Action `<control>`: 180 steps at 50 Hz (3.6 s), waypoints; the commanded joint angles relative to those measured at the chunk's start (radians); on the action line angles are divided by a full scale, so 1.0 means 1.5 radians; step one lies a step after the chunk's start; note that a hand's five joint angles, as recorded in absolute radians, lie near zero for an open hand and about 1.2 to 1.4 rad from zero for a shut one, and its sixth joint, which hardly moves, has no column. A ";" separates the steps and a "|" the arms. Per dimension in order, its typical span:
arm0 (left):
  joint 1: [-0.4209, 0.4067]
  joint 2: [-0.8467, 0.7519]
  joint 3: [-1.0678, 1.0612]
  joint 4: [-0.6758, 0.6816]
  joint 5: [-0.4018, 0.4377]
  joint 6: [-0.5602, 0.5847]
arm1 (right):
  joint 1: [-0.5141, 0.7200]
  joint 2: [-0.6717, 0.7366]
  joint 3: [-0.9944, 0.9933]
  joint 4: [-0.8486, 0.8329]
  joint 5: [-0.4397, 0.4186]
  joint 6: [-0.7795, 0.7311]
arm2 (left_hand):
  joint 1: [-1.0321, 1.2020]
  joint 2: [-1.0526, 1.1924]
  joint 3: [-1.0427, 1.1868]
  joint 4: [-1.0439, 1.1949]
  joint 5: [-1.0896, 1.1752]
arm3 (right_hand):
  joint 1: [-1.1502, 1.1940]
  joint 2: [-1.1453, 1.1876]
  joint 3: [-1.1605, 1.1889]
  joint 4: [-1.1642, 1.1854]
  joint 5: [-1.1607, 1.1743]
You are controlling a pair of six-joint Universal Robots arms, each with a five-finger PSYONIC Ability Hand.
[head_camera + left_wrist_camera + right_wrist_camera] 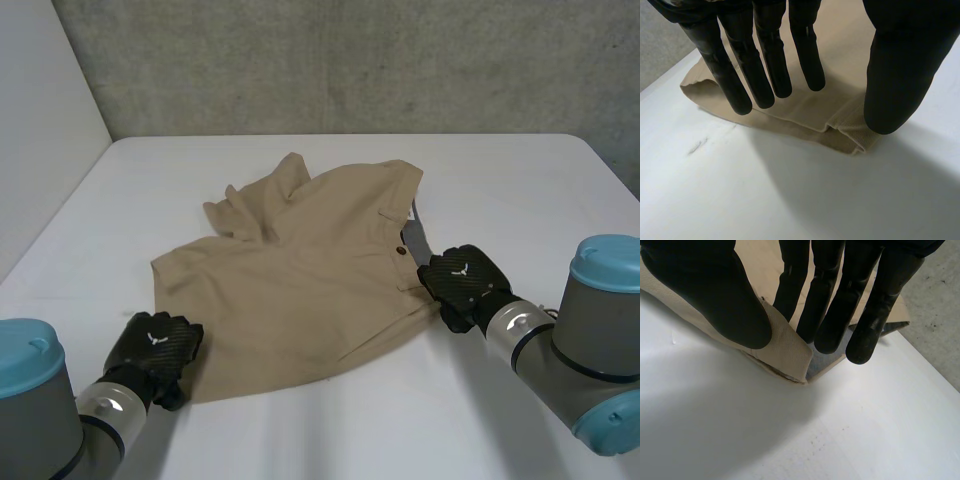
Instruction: Fold the shorts.
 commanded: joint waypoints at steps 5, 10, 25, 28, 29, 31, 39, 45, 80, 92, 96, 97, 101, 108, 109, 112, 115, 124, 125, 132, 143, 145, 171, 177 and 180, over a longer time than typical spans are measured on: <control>-0.005 0.005 -0.004 -0.015 -0.003 0.000 | 0.000 -0.001 0.000 0.001 0.000 0.000 | 0.045 0.045 0.045 0.044 0.053 | 0.316 0.148 0.145 0.136 0.164; -0.002 0.007 -0.007 -0.026 -0.001 0.000 | 0.000 -0.001 0.000 0.001 0.000 0.000 | 0.045 0.045 0.045 0.044 0.053 | 0.316 0.148 0.145 0.136 0.164; 0.000 0.002 -0.003 -0.017 0.001 -0.001 | 0.000 0.000 0.000 0.001 0.000 -0.001 | 0.064 0.064 0.065 0.064 0.072 | 0.316 0.148 0.145 0.136 0.164; 0.002 0.001 0.001 -0.003 0.001 -0.001 | 0.000 0.000 0.000 0.001 0.001 -0.001 | 0.099 0.100 0.100 0.099 0.108 | 0.316 0.148 0.145 0.136 0.164; 0.004 0.001 0.002 0.000 0.001 -0.001 | 0.000 -0.001 0.000 0.001 0.001 -0.001 | 0.105 0.105 0.106 0.105 0.114 | 0.316 0.148 0.145 0.136 0.164; 0.005 -0.006 0.006 0.008 0.001 -0.001 | 0.000 0.000 0.000 0.001 0.001 -0.001 | 0.121 0.121 0.121 0.121 0.129 | 0.316 0.148 0.145 0.136 0.164; 0.006 -0.022 0.016 0.010 0.001 0.000 | -0.001 -0.001 0.001 0.001 0.002 -0.001 | 0.207 0.207 0.207 0.207 0.215 | 0.316 0.148 0.145 0.136 0.164; 0.005 -0.026 0.031 0.008 -0.001 0.001 | -0.001 -0.003 0.001 0.001 0.005 -0.001 | 0.457 0.458 0.458 0.457 0.466 | 0.316 0.148 0.145 0.136 0.164; -0.011 0.384 0.083 -0.364 0.055 -0.073 | -0.023 -0.341 -0.031 0.609 0.042 -0.210 | 0.457 0.458 0.458 0.457 0.466 | 0.316 0.148 0.145 0.136 0.164; -0.010 0.198 0.101 -0.257 0.067 -0.070 | -0.059 -0.222 -0.026 0.526 0.047 -0.217 | 0.457 0.458 0.458 0.457 0.466 | 0.316 0.148 0.145 0.136 0.164; -0.010 0.113 0.155 -0.215 0.063 -0.069 | -0.058 -0.191 -0.060 0.499 0.047 -0.205 | 0.457 0.458 0.458 0.457 0.466 | 0.316 0.148 0.145 0.136 0.164; -0.010 0.081 0.184 -0.203 0.062 -0.069 | -0.057 -0.184 -0.068 0.494 0.047 -0.201 | 0.457 0.458 0.458 0.457 0.466 | 0.316 0.148 0.145 0.136 0.164; -0.011 0.012 0.269 -0.180 0.050 -0.062 | -0.056 -0.142 -0.114 0.458 0.051 -0.176 | 0.457 0.458 0.458 0.457 0.466 | 0.316 0.148 0.145 0.136 0.164; -0.021 -0.074 0.441 -0.148 -0.008 -0.036 | -0.032 -0.123 -0.207 0.382 0.052 -0.112 | 0.457 0.458 0.458 0.457 0.466 | 0.316 0.148 0.145 0.136 0.164; -0.024 -0.082 0.467 -0.140 -0.014 -0.034 | -0.028 -0.120 -0.224 0.366 0.053 -0.106 | 0.457 0.458 0.458 0.457 0.466 | 0.316 0.148 0.145 0.136 0.164; -0.045 -0.107 0.589 -0.105 -0.038 -0.028 | -0.012 -0.113 -0.312 0.291 0.070 -0.079 | 0.457 0.458 0.458 0.457 0.466 | 0.316 0.148 0.145 0.136 0.164; -0.056 -0.108 0.685 -0.065 -0.061 -0.026 | -0.003 -0.119 -0.379 0.226 0.090 -0.045 | 0.457 0.458 0.458 0.457 0.466 | 0.316 0.148 0.145 0.136 0.164; -0.078 0.006 0.780 0.059 -0.116 -0.034 | 0.003 -0.202 -0.432 0.018 0.122 0.043 | 0.457 0.458 0.458 0.457 0.466 | 0.316 0.148 0.145 0.136 0.164; -0.078 0.016 0.766 0.059 -0.115 -0.034 | 0.003 -0.202 -0.430 0.021 0.122 0.043 | 0.457 0.458 0.458 0.457 0.466 | 0.316 0.148 0.145 0.136 0.164; -0.080 0.041 0.579 0.059 -0.113 -0.037 | 0.003 -0.195 -0.353 0.057 0.111 0.042 | 0.457 0.458 0.458 0.457 0.466 | 0.316 0.148 0.145 0.136 0.164; -0.071 0.036 0.245 0.071 -0.104 -0.102 | 0.005 -0.090 -0.193 0.070 0.087 0.032 | 0.457 0.458 0.458 0.457 0.466 | 0.316 0.148 0.145 0.136 0.164; -0.073 -0.008 0.214 0.080 -0.097 -0.102 | 0.006 -0.052 -0.169 0.082 0.084 0.019 | 0.457 0.458 0.458 0.457 0.466 | 0.316 0.148 0.145 0.136 0.164; -0.082 0.134 0.126 -0.274 -0.092 -0.082 | 0.002 -0.143 -0.064 0.391 0.084 -0.098 | 0.457 0.458 0.458 0.457 0.466 | 0.316 0.148 0.145 0.136 0.164; -0.105 0.212 0.095 -0.381 -0.068 -0.052 | 0.000 -0.198 0.006 0.545 0.088 -0.232 | 0.457 0.458 0.458 0.457 0.466 | 0.316 0.148 0.145 0.136 0.164; -0.115 0.235 0.069 -0.382 -0.050 -0.052 | -0.008 -0.215 0.042 0.560 0.083 -0.262 | 0.457 0.458 0.458 0.457 0.466 | 0.316 0.148 0.145 0.136 0.164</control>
